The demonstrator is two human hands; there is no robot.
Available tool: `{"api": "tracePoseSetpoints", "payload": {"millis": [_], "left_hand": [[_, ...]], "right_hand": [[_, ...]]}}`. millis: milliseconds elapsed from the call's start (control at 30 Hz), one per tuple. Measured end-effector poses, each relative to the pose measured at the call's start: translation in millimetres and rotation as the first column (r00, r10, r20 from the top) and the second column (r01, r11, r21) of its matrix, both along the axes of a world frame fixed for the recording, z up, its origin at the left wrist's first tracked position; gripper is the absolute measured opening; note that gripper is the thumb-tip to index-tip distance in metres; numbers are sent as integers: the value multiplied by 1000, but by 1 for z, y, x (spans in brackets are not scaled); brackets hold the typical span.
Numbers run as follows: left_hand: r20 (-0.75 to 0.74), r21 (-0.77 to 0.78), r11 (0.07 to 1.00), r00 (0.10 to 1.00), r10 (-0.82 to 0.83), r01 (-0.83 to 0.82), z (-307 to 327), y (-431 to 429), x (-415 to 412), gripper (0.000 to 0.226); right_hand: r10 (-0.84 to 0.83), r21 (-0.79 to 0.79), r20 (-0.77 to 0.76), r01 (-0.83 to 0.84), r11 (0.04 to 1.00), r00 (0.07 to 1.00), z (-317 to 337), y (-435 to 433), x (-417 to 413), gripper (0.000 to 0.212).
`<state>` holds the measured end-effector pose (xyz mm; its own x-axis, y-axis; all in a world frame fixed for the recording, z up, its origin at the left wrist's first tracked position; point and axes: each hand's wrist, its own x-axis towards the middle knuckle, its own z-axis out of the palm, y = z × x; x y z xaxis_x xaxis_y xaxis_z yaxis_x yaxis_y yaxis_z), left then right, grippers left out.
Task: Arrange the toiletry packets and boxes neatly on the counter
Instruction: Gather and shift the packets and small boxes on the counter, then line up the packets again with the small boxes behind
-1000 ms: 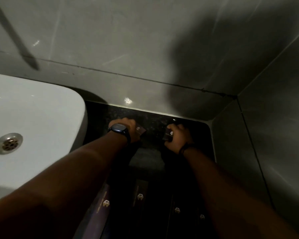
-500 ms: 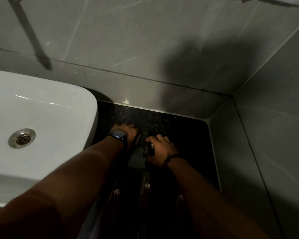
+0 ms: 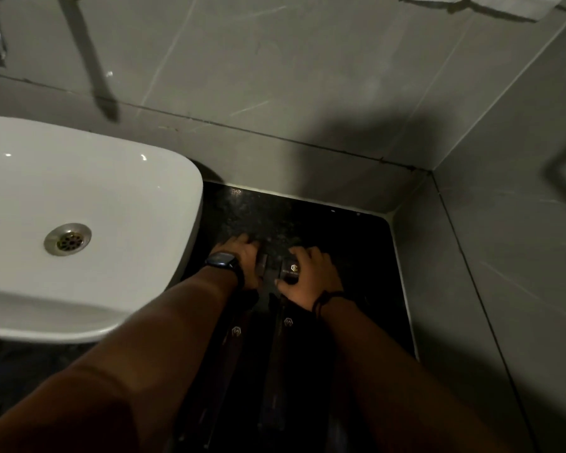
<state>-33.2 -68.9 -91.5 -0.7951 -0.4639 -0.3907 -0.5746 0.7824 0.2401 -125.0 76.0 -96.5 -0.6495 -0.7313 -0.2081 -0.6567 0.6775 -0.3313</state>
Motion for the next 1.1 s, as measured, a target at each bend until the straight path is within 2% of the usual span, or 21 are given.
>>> {"api": "tracePoseSetpoints", "payload": {"millis": [133,200,300,433,533,633,900,1000,1100], "left_hand": [[-83,28,987,984,160,-158,2,18,24,82],[-104,56,968,963,248,-244,1,33,42,77],[-76,71,933,930,358,-354,-1,59,70,79],[18,156,872,884,467,-464,-6,93,105,99],[56,181,848,866,497,-498,-8,112,123,100],[40,198,826,847,530,-527,-11,122,134,89],[21,205,797,817,576,-568,-10,130,139,90],[-67,109,827,826,560,-552,-1,135,136,88],[-234,20,867,841,488,-497,7,146,120,73]], "right_hand": [[-59,-24,29,60,998,998,5,12,25,58],[-108,4,39,107,994,993,3,19,40,62],[-189,24,101,188,982,977,0,33,65,73],[-226,76,183,215,974,957,-8,55,95,82],[-257,70,233,247,966,938,-11,67,111,89],[-253,38,249,252,967,935,-12,74,124,80],[-237,19,230,239,971,944,-14,84,139,79],[-266,-22,180,275,961,947,-3,87,131,76],[-355,-158,82,364,918,931,9,102,108,62]]}}
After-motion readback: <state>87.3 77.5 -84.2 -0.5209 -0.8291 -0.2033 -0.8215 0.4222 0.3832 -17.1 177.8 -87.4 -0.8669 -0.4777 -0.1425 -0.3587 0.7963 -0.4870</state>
